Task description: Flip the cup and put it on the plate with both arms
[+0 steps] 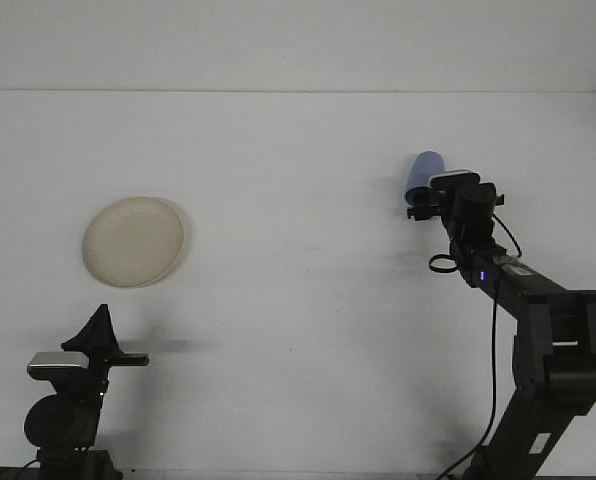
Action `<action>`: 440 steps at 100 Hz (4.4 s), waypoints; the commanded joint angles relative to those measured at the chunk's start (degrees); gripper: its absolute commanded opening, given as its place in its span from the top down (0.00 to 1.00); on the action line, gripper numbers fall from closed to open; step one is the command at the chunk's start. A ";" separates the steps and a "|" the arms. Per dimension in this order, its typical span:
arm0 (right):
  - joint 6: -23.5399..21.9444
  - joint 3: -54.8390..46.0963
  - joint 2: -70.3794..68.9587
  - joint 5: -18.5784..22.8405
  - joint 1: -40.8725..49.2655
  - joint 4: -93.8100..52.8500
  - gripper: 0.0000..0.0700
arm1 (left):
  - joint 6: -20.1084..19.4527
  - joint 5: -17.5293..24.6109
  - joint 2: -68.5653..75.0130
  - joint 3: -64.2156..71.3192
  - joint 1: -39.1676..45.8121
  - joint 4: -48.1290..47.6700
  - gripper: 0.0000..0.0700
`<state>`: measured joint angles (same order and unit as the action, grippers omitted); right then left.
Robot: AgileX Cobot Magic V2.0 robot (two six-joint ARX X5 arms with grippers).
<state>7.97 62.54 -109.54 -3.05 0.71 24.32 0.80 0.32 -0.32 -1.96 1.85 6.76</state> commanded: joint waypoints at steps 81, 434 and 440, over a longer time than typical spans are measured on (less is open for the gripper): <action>-6.75 5.07 4.26 6.58 -1.11 -10.36 1.00 | 0.13 -0.11 0.07 1.14 0.04 0.63 0.98; -6.78 25.16 45.77 -1.84 34.99 -74.93 0.58 | 36.85 12.00 -0.92 -6.32 0.04 -2.38 0.98; -7.17 18.75 51.30 -2.84 33.46 -70.36 0.58 | 36.76 12.39 -2.54 -9.31 0.04 -5.73 0.98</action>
<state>2.02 86.80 -62.50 -4.93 34.92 -50.04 36.62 12.21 -1.54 -8.45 1.85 2.94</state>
